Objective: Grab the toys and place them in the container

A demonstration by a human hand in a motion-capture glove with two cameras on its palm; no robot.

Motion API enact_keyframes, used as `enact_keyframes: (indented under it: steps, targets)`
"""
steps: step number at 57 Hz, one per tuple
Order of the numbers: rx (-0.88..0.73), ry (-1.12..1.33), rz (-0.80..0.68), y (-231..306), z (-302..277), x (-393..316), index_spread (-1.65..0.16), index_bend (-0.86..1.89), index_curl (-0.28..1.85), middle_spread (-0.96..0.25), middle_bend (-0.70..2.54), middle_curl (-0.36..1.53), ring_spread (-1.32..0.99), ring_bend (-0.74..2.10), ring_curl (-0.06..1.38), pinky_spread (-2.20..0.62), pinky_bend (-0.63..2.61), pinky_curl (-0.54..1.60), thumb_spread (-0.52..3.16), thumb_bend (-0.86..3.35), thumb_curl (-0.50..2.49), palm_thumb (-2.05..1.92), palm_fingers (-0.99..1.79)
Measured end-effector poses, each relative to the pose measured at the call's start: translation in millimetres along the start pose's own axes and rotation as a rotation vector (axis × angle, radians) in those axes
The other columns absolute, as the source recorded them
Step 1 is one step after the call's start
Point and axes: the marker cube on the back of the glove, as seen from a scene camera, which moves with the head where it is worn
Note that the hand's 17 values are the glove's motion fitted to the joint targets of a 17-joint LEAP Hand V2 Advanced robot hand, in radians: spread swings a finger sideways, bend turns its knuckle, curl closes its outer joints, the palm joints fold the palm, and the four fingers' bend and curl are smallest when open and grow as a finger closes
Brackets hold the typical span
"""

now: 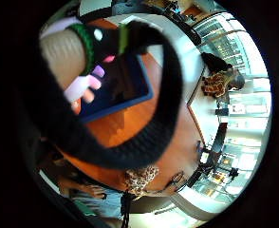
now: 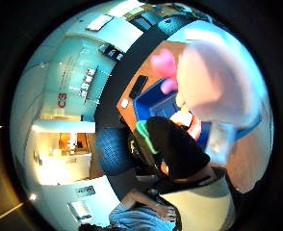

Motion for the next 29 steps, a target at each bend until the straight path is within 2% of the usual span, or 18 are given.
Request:
enact_keyframes:
  steps: [10, 19, 29]
  targets:
    - [-0.079, 0.069, 0.013, 36, 10, 36, -0.31, 0.13, 0.27, 0.03, 0.15, 0.26, -0.02, 0.23, 0.32, 0.00, 1.12, 0.36, 1.44, 0.28, 0.09, -0.13, -0.15]
    - [-0.222, 0.097, 0.025, 90, 29, 81, -0.31, 0.09, 0.24, 0.03, 0.16, 0.26, -0.02, 0.23, 0.33, 0.04, 1.08, 0.34, 1.42, 0.13, 0.09, -0.08, -0.15]
    - [-0.251, 0.119, 0.008, 159, 43, 120, -0.31, 0.14, 0.22, 0.03, 0.14, 0.26, -0.01, 0.19, 0.33, 0.06, 1.06, 0.34, 1.43, 0.03, 0.12, -0.05, -0.15]
